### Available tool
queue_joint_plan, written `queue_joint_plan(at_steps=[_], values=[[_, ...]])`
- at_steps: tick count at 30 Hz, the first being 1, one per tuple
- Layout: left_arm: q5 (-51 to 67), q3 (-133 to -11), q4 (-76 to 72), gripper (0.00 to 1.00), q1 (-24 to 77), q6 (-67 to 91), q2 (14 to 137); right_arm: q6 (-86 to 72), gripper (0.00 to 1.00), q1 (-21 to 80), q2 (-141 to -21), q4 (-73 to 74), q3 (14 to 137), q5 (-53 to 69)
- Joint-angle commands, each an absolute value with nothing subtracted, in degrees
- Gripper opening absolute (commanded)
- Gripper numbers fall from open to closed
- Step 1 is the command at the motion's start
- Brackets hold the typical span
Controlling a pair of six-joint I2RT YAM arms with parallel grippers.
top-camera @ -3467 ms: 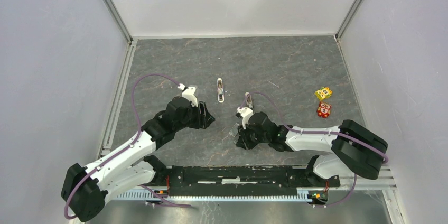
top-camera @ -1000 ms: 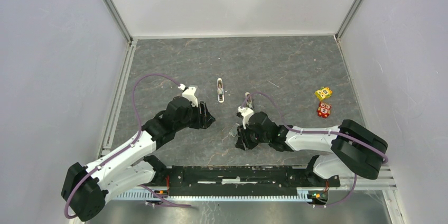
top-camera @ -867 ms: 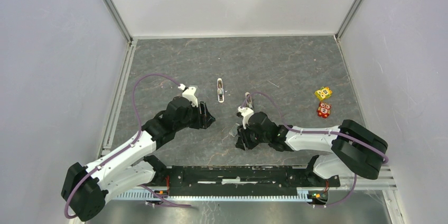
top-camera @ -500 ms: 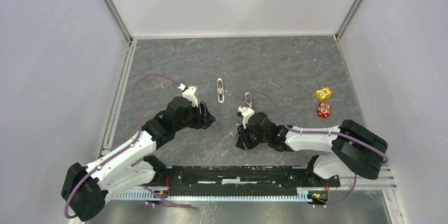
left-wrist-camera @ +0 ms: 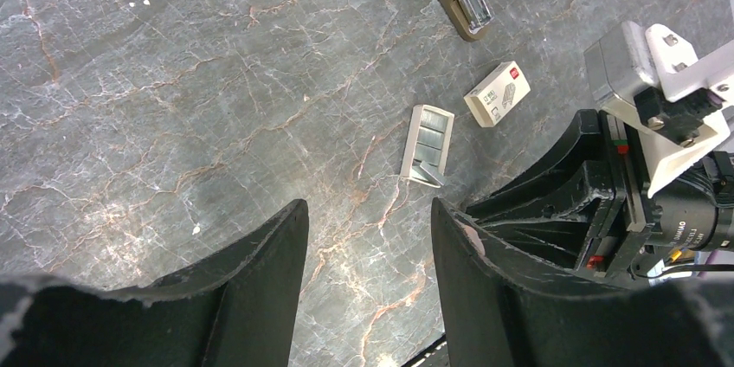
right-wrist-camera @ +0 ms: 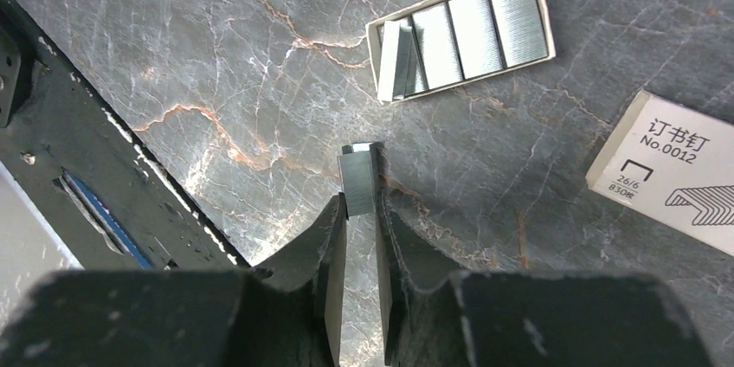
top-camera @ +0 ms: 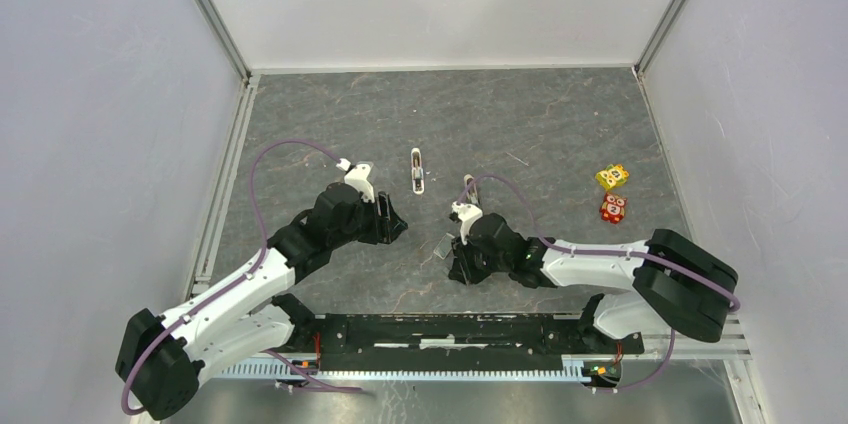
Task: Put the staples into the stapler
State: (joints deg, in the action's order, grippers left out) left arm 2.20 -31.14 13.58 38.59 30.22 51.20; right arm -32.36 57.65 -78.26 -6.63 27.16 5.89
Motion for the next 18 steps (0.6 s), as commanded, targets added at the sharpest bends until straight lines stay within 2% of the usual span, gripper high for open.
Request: queue_joint_plan(at_steps=[1,7,14,15,18], values=[[3.4,-32.29,12.32,0.61,38.32,28.21,50.26,-34.01,0.21,57.54,-76.33,-8.62,26.97,5.86],[6.75,-32.56,11.24,0.62,38.34,24.88,48.85,-42.17,0.18,53.99,-74.68,-23.07,20.93,14.14],[14.71,-28.5,3.39,0.64,38.49,14.87,40.28,-53.24,0.18,49.71,-72.6,-39.99,15.87,19.73],[15.21,-28.67,3.45,0.64,38.5,14.21,39.82,-51.25,0.19,49.68,-72.46,-38.31,16.81,19.25],[11.47,-31.01,7.52,0.64,38.5,13.56,39.55,-39.23,0.24,51.93,-72.33,-18.74,25.14,10.58]])
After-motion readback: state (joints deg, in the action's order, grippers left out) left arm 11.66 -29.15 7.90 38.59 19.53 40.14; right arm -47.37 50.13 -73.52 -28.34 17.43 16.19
